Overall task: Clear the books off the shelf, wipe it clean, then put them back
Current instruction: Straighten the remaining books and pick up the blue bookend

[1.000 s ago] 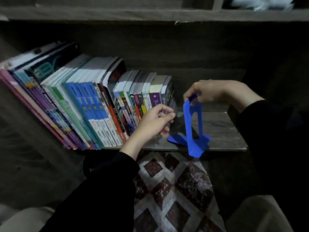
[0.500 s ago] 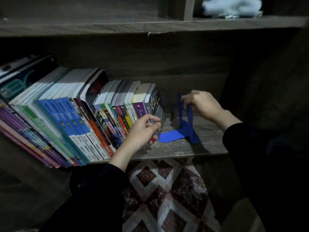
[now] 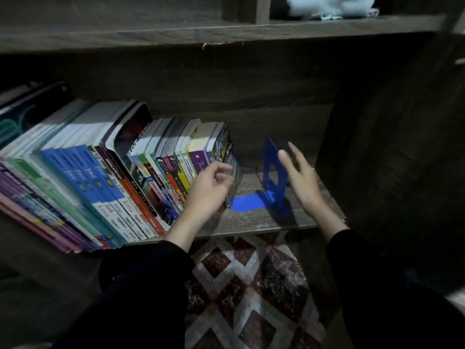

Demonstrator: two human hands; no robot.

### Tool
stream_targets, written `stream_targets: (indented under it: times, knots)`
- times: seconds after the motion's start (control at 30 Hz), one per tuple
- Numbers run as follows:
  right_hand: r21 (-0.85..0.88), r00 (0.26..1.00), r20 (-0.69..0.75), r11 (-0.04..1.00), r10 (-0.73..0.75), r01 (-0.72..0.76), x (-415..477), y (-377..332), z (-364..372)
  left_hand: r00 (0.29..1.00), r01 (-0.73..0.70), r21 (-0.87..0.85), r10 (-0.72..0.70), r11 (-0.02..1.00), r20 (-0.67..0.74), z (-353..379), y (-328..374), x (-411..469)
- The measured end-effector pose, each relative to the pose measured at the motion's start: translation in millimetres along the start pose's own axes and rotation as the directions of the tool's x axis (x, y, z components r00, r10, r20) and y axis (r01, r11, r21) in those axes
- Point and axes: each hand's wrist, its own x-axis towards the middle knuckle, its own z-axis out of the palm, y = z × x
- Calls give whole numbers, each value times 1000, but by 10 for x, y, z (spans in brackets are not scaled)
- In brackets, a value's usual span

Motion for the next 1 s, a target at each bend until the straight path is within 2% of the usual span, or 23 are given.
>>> stream_targets:
  times: [0.07, 0.17, 0.3, 0.47, 0.63, 0.87, 1.0]
  knots:
    - [-96, 1000, 8, 995, 15, -15, -105, 39, 75, 989, -76, 174, 97, 982, -113, -25, -5, 46]
    - [-391, 1000, -4, 920, 12, -13, -196, 149, 165, 943, -102, 464, 234, 880, -236, -71, -31, 98]
    - [-531, 995, -96, 847, -30, -26, -215, 223, 225, 904, -84, 619, 321, 781, -282, -148, -83, 112]
    - [-534, 977, -197, 844, -80, -38, -176, 219, 276, 919, -34, 702, 298, 712, -258, -206, -94, 206]
    - [-539, 984, -164, 842, -71, -29, -111, 146, 439, 940, 69, 742, 205, 667, -272, -258, -66, 334]
    - [-387, 995, -68, 921, -67, 36, -86, 91, 723, 949, 31, 744, 215, 668, -232, -298, -184, 361]
    - [-287, 992, -47, 953, -116, 98, -59, 107, 876, 941, 19, 745, 240, 667, -238, -317, -236, 385]
